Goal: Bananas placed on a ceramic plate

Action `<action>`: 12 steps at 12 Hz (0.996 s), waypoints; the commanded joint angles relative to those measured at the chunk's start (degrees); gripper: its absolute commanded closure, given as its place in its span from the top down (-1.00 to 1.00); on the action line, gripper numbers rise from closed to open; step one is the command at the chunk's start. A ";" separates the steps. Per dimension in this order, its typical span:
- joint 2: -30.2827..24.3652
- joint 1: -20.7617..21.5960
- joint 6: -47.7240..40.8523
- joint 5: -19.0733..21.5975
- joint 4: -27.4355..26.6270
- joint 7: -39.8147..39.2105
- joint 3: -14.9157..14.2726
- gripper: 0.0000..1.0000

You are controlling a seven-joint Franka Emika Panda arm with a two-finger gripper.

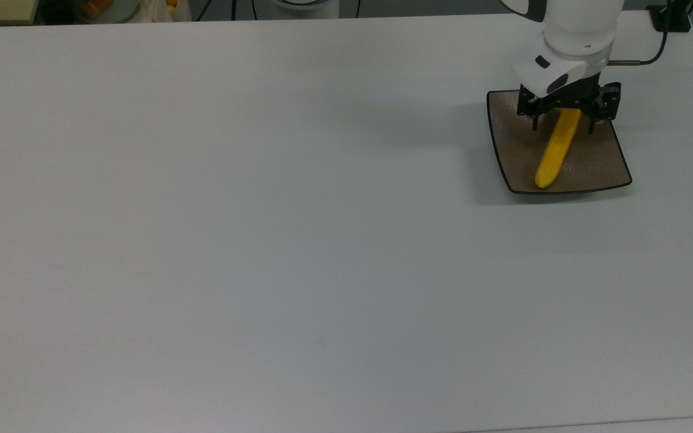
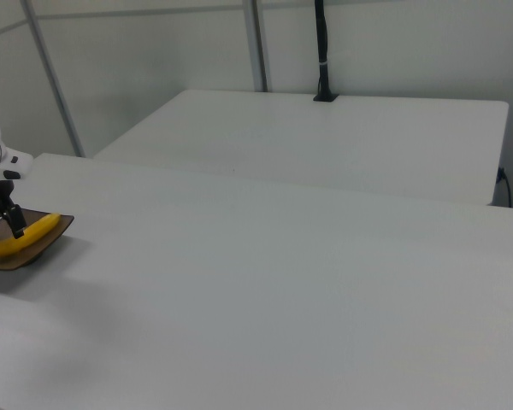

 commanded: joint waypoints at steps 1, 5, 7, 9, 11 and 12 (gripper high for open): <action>-1.98 0.90 -0.43 -0.82 0.23 0.41 -0.25 1.00; -8.30 -1.38 -10.33 -5.11 -0.48 0.50 -0.78 1.00; -13.92 -3.57 -22.97 -11.16 -0.31 0.32 -0.87 1.00; -19.55 -8.75 -28.45 -10.84 -0.74 -1.51 -0.95 1.00; -22.46 -13.76 -32.76 -9.10 -0.48 -9.04 -0.95 1.00; -24.13 -15.96 -32.87 -7.78 -0.92 -15.09 -0.95 1.00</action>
